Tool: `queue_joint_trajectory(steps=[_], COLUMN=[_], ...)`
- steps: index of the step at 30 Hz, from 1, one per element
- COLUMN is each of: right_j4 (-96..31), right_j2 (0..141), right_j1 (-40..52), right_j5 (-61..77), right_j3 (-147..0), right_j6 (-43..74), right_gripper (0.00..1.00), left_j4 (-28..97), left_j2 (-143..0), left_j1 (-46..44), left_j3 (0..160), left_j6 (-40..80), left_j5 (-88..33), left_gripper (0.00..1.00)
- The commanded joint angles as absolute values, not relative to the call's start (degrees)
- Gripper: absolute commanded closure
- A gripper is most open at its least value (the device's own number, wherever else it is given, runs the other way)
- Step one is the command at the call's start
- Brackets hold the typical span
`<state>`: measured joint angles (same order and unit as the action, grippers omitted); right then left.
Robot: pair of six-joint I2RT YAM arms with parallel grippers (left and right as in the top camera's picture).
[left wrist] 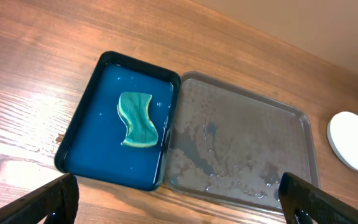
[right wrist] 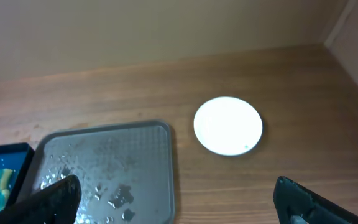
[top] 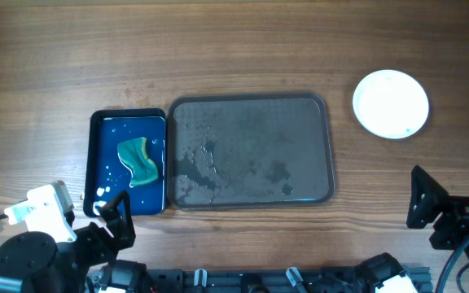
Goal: Clean dirty plates on tray and stack at the side
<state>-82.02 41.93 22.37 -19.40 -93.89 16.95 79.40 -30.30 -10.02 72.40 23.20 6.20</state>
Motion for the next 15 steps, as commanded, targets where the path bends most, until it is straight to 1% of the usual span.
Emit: queue_joint_trajectory(steps=[1, 15], right_j4=[-82.2, -82.3], right_j2=[41.8, 41.8], right_j1=[22.7, 22.7], right_j5=[-20.5, -20.5], right_j3=[-94.1, -94.1], right_j6=[18.2, 18.2], right_gripper=[0.0, 0.0], left_j4=[80.1, 80.9], left_j2=[-30.0, -30.0], left_j1=[-10.3, -10.3], left_j3=[72.6, 72.6], left_j6=[22.9, 22.9], left_j5=[6.9, 6.9], left_gripper=[0.0, 0.0])
